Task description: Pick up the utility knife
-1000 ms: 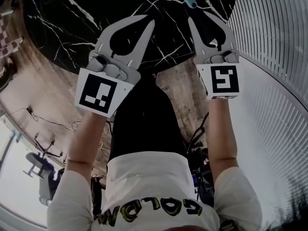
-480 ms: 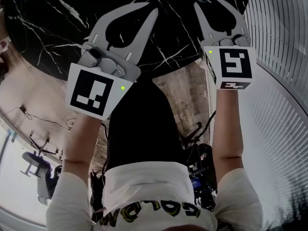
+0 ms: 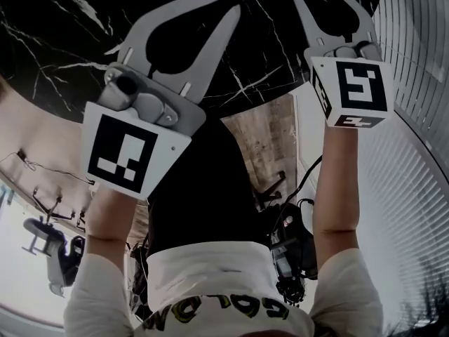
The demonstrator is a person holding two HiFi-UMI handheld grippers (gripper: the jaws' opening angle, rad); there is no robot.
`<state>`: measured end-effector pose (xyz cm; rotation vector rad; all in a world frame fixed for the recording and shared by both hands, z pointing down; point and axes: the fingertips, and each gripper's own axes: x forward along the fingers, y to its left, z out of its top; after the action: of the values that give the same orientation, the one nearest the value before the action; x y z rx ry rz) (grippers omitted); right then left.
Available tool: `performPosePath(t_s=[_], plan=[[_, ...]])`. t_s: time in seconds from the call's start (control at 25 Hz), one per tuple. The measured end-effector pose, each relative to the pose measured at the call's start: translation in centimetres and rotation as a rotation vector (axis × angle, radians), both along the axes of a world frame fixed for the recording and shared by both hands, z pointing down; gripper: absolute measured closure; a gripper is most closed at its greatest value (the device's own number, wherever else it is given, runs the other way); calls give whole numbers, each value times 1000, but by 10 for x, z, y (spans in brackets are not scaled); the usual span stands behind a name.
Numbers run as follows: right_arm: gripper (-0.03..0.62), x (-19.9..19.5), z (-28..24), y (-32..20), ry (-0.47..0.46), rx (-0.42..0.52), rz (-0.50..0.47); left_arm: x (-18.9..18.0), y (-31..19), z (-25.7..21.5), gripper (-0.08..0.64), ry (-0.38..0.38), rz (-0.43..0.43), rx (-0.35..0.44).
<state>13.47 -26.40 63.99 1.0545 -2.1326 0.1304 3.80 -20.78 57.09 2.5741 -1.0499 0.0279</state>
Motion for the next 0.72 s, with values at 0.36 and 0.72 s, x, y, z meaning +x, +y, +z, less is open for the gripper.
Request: performPosePath(t_s=[0.36, 0.72], plan=[[454, 2, 8, -6, -5, -26, 10, -10, -1, 5, 558, -18, -3, -6], [471, 2, 7, -6, -43, -64, 26, -7, 4, 4, 560, -12, 1, -14]])
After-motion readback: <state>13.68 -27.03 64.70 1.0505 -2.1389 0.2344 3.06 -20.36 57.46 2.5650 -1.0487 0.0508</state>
